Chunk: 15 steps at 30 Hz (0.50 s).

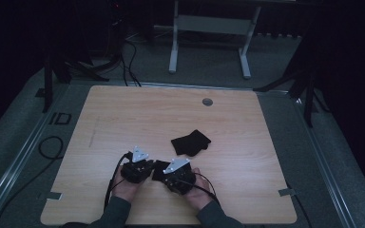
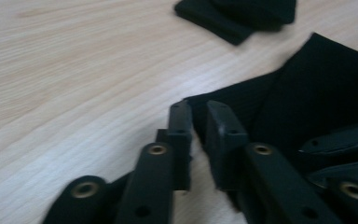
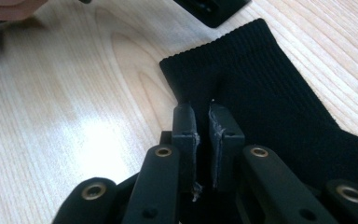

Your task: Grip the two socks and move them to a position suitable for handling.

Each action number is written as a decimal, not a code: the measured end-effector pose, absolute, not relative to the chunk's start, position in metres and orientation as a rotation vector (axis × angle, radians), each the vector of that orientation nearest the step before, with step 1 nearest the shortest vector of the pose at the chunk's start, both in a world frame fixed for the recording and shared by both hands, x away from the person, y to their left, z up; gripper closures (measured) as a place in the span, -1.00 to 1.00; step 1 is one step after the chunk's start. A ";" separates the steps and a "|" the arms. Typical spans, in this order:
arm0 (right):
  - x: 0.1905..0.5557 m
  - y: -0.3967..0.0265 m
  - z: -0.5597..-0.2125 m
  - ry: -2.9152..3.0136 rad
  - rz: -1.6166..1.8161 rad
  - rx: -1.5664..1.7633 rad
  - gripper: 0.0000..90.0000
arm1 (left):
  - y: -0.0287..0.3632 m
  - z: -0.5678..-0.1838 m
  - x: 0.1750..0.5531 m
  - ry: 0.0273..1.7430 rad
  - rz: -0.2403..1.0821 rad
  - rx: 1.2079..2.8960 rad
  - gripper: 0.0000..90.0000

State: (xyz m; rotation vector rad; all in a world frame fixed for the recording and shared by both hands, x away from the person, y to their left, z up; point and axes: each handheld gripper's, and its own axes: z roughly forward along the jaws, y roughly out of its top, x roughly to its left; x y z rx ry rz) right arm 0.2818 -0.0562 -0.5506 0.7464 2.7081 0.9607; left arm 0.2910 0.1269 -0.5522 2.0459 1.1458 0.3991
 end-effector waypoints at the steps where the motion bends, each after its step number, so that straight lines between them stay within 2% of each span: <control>1: 0.281 -0.056 -0.551 2.708 0.960 0.745 0.82 | 0.125 -0.553 0.291 1.137 0.394 2.054 0.94; 4: 0.280 -0.056 -0.551 2.703 0.961 0.737 0.82 | 0.120 -0.553 0.290 1.115 0.391 2.066 1.00; 15: 0.281 -0.057 -0.550 2.701 0.981 0.754 0.86 | 0.109 -0.556 0.288 1.079 0.455 2.175 1.00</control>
